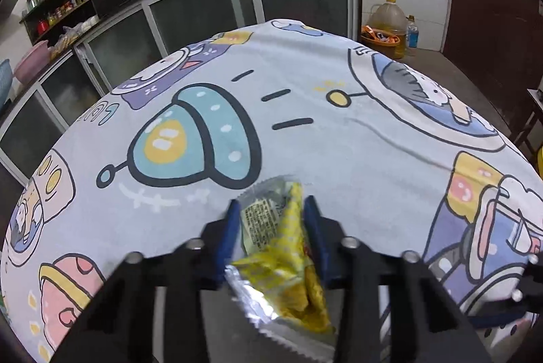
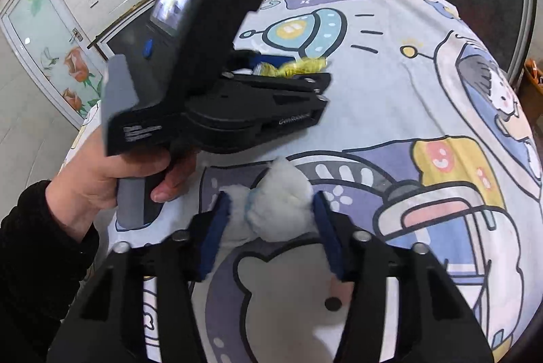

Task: Collect trash
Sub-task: 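Grasp the gold snack packet with the left tool while the right tool grasps the white tissue, then carry the snack packet and white tissue over the yellow-rimmed bin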

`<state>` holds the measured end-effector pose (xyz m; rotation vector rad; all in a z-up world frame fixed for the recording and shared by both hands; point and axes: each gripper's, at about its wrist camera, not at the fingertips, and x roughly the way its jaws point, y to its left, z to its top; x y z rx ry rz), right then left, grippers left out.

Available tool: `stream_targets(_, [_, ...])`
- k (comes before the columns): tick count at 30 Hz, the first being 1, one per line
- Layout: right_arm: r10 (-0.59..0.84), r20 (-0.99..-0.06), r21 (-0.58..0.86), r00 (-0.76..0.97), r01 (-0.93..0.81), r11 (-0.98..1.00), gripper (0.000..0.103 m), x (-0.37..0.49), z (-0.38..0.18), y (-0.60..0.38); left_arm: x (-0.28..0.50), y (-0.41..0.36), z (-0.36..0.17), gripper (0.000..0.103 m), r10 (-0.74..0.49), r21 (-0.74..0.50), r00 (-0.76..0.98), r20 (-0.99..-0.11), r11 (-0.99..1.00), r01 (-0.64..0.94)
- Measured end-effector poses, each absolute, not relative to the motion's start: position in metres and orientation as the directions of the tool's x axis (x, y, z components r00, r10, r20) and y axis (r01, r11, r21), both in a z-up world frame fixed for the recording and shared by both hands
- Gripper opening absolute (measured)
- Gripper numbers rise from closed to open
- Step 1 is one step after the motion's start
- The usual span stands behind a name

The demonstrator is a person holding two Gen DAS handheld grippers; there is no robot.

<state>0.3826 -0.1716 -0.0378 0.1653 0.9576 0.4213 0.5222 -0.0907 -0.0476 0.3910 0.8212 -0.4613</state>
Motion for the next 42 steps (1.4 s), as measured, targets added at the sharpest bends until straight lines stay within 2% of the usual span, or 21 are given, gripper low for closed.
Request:
stream_targets(2, [0.433,-0.759,0.331,0.487,-0.284,0.9,0.037,0.377,-0.034,-0.173,0.521,-0.088,-0.045,0.024,-0.249,0.137,0.59,-0.768,0.836,0.532])
stream_targets(3, [0.443,-0.759,0.34,0.477,-0.291,0.894,0.036,0.374,-0.032,-0.175,0.519,-0.087,-0.042,0.016,-0.258,0.127,0.589,-0.766,0.837,0.533])
stream_targets(4, [0.446,-0.759,0.34,0.475,-0.295,0.893,0.036,0.372,-0.031,-0.175,0.517,-0.084,-0.039,0.014,-0.266,0.117,0.59,-0.762,0.841,0.529])
stream_targets(13, [0.497,-0.727,0.394,0.474,-0.305,0.867,0.036,0.319,-0.003,-0.201,0.479,-0.051,0.012,0.014,-0.304,0.08,0.65,-0.696,0.868,0.491])
stream_targets(26, [0.496,-0.677,0.428,0.544,-0.257,0.867,0.036,0.229,0.028,-0.256,0.375,-0.018,0.046,0.014,-0.347,0.019,0.69,-0.635,0.886,0.463])
stream_targets(31, [0.491,-0.658,0.449,0.57,-0.226,0.864,0.036,0.199,0.03,-0.282,0.326,-0.036,0.052,0.014,-0.366,0.0,0.689,-0.626,0.883,0.469])
stream_targets(39, [0.429,-0.651,0.462,0.626,-0.121,0.879,0.036,0.15,0.027,-0.344,0.26,-0.108,0.065,0.014,-0.509,-0.105,0.611,-0.606,0.813,0.573])
stream_targets(42, [0.393,-0.649,0.46,0.651,-0.075,0.885,0.036,0.133,0.027,-0.368,0.241,-0.141,0.069,0.014,-0.549,-0.101,0.587,-0.594,0.775,0.623])
